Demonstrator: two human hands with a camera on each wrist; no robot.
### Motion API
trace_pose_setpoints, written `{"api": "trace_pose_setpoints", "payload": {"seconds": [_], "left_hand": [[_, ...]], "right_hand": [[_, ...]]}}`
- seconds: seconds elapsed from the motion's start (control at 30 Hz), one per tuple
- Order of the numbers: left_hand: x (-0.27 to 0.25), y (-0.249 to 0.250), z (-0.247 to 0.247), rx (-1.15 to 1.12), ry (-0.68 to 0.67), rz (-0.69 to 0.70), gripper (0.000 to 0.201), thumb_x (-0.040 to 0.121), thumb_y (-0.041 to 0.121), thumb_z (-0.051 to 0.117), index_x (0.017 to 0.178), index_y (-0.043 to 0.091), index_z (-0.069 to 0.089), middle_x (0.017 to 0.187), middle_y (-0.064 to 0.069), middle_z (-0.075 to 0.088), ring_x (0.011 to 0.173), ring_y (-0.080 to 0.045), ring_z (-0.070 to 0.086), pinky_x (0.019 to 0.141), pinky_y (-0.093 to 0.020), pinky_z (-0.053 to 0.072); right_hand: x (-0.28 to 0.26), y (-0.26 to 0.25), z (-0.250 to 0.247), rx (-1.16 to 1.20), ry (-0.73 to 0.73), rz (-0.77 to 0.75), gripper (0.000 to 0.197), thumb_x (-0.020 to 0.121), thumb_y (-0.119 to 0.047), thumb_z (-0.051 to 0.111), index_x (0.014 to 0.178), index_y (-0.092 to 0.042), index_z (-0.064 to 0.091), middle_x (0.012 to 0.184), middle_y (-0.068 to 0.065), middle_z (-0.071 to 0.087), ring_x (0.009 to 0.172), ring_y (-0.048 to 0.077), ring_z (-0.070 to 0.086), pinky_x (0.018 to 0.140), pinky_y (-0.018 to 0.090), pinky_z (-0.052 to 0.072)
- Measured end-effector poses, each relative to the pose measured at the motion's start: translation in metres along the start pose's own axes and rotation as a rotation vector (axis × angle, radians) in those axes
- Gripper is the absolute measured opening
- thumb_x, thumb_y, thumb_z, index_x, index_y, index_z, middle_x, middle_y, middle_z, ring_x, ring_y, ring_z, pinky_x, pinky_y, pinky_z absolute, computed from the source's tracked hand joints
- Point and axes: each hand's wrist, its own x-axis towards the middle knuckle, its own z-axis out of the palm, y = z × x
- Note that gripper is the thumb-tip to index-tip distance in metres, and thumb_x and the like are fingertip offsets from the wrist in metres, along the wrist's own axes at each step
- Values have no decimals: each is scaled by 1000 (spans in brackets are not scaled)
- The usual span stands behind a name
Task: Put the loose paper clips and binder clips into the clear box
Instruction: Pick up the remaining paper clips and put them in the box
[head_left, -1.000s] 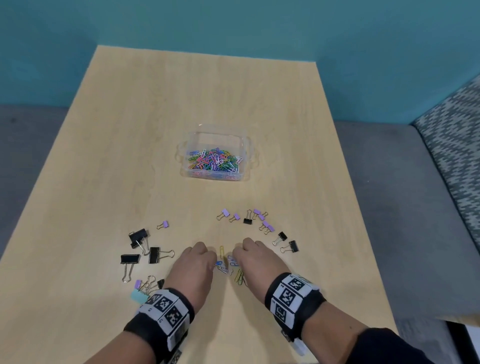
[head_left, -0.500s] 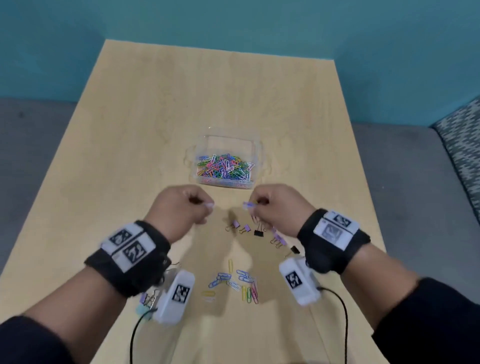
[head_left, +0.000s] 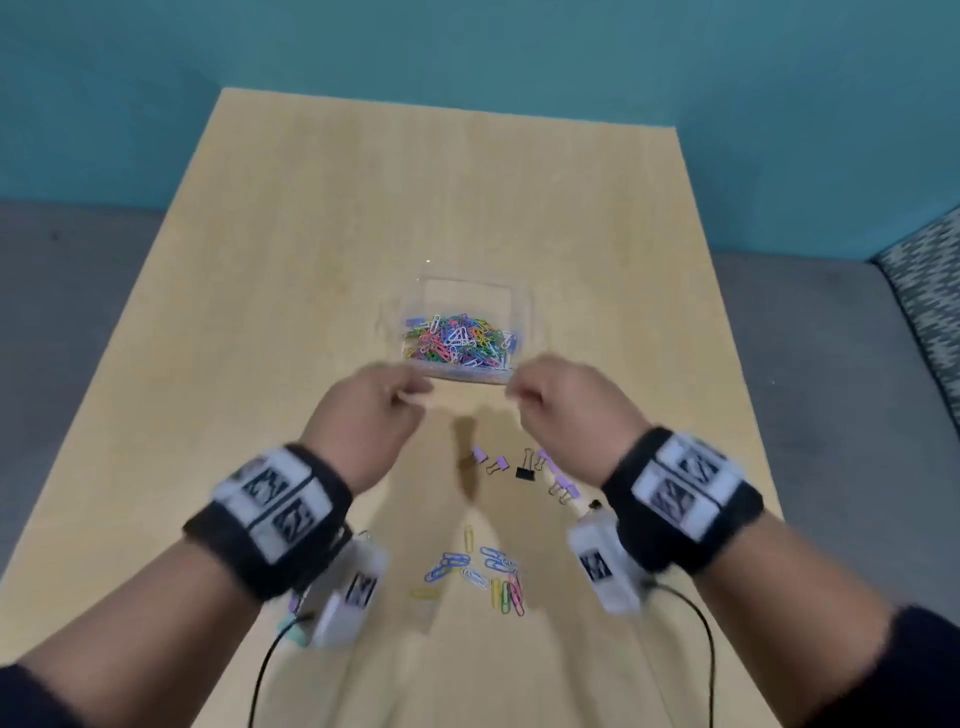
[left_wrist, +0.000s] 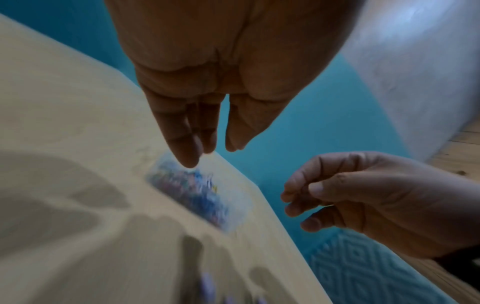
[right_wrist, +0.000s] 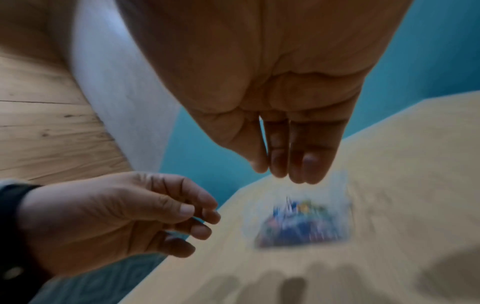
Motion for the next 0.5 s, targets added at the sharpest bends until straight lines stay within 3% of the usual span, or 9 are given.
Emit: {"api": "trace_pose_setpoints", "payload": {"seconds": [0.13, 0.2, 0.27, 0.4, 0.5], "left_hand": [[-94, -34, 34, 97, -461, -23, 18, 81, 16, 58, 72, 30, 62, 73, 18, 60, 69, 7, 52, 67, -13, 38], [-125, -50, 53, 69, -534, -44, 17, 78, 19, 57, 70, 34, 60, 75, 19, 59, 72, 8, 52, 70, -11, 38], [-137, -55, 69, 5, -471, -30, 14, 74, 20, 54, 76, 30, 63, 79, 19, 56, 74, 7, 52, 72, -12, 39], [-129, -48, 85, -19, -304, 46, 15, 74, 12, 54, 78, 23, 64, 81, 17, 48, 71, 0, 48, 71, -15, 38], [-132, -45, 83, 68, -189, -2, 12, 79, 12, 60, 82, 24, 58, 85, 11, 47, 73, -8, 50, 69, -26, 42]], "right_hand": [[-91, 5, 52, 8, -572, 9, 29, 79, -9, 43, 94, -19, 65, 98, -1, 66, 90, 21, 58, 80, 32, 48], [-118, 7, 74, 10, -691, 19, 29, 77, -10, 41, 92, -18, 64, 98, -1, 65, 90, 21, 57, 80, 31, 48], [-127, 9, 92, 6, -644, -26, 31, 73, -10, 37, 89, -18, 62, 97, 0, 62, 94, 23, 53, 82, 34, 47], [-122, 4, 115, 17, -374, -96, 25, 80, -6, 43, 95, -17, 59, 98, 3, 54, 97, 25, 44, 81, 33, 40], [-128, 4, 115, 41, -191, -30, 19, 84, -7, 45, 95, -17, 56, 96, 0, 51, 91, 23, 44, 77, 33, 41]]}}
